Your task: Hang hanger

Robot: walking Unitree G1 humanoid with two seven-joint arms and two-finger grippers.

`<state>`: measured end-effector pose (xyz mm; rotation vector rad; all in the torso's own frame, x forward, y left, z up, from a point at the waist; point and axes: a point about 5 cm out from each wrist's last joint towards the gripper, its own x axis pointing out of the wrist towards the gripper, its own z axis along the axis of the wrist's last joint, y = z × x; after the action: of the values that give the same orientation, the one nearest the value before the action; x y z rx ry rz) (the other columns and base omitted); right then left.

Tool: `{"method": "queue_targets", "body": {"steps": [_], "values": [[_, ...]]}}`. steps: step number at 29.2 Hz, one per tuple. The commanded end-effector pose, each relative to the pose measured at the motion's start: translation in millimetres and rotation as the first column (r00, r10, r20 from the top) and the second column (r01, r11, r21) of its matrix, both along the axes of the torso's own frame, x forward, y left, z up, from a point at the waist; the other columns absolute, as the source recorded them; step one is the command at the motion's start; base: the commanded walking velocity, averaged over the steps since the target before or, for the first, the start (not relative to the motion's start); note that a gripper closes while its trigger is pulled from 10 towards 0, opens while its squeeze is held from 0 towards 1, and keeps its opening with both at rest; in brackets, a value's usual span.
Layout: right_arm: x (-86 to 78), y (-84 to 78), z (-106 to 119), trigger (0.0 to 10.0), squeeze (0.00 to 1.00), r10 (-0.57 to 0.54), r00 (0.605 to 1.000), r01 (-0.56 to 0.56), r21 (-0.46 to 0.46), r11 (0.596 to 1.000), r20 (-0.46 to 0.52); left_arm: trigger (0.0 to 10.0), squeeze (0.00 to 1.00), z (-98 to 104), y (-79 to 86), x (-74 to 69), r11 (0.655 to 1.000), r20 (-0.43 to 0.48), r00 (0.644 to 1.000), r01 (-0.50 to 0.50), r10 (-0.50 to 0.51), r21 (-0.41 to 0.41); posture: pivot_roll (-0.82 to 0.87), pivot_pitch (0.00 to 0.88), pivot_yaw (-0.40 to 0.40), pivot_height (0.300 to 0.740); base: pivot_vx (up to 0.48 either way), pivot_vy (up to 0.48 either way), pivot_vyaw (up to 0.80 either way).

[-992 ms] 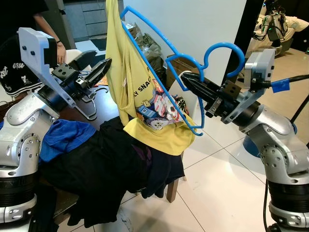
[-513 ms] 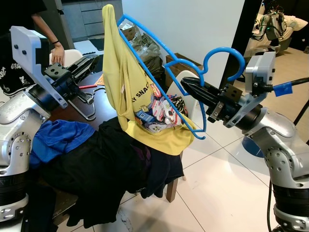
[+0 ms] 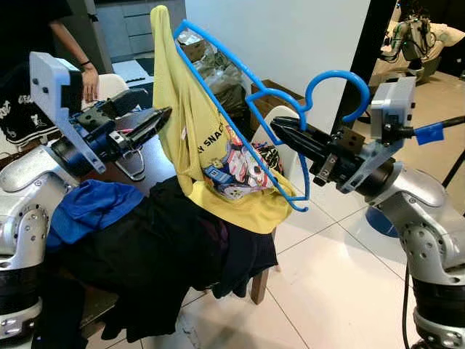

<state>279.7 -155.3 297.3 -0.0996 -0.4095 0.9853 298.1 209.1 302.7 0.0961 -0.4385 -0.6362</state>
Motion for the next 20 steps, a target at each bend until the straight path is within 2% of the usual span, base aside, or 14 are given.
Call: {"method": "queue_targets", "body": {"steps": [1, 9, 10, 11, 12, 19, 20], "values": [[-6.6, 2.7, 5.1, 10.0, 0.00, 0.040, 0.999, -0.040, 0.006, 0.999, 0.024, 10.0, 0.00, 3.6, 3.5, 1.1, 0.999, 0.011, 1.000, -0.026, 0.025, 0.035, -0.01, 0.000, 0.058, 0.740, 0.000, 0.000, 0.00], [-13.5, 4.3, 5.3, 10.0, 0.00, 0.080, 0.997, -0.080, -0.007, 0.997, 0.021, 10.0, 0.00, 8.5, 3.7, 3.1, 1.000, 0.025, 1.000, -0.005, 0.005, 0.028, -0.02, 0.000, 0.068, 0.740, 0.000, 0.000, 0.00], [-14.0, 4.3, 5.5, 10.0, 0.00, 0.081, 0.996, -0.081, -0.007, 0.997, 0.022, 8.0, 0.00, 9.6, 3.8, 2.9, 1.000, 0.028, 1.000, 0.001, -0.001, 0.026, -0.02, 0.000, 0.068, 0.740, 0.000, 0.000, 0.00], [-14.4, 4.3, 5.6, 10.0, 0.00, 0.083, 0.996, -0.082, -0.006, 0.997, 0.022, 1.6, 0.00, 10.4, 3.7, 2.6, 1.000, 0.031, 0.999, 0.008, -0.009, 0.021, -0.02, 0.000, 0.068, 0.740, 0.000, 0.000, 0.00], [-14.8, 4.3, 6.0, 10.0, 0.00, 0.084, 0.996, -0.083, -0.004, 0.997, 0.022, 0.0, 0.00, 10.5, 3.0, 1.6, 0.999, 0.031, 0.999, 0.026, -0.026, 0.023, -0.02, 0.000, 0.068, 0.740, 0.000, 0.000, 0.00], [-14.1, 3.3, 6.9, 10.0, 0.00, 0.076, 0.997, -0.076, 0.000, 0.997, 0.023, 0.0, 0.00, 11.7, 2.6, -0.3, 0.998, 0.034, 0.998, 0.042, -0.043, 0.037, -0.02, 0.000, 0.068, 0.740, 0.000, 0.000, 0.00], [-12.1, 1.0, 6.0, 10.0, 0.00, 0.056, 0.998, -0.056, 0.000, 0.998, 0.020, 0.0, 0.00, 17.1, 6.5, -3.6, 0.998, 0.044, 0.998, 0.046, -0.048, 0.053, -0.02, 0.000, 0.068, 0.740, 0.000, 0.000, 0.00]]}}
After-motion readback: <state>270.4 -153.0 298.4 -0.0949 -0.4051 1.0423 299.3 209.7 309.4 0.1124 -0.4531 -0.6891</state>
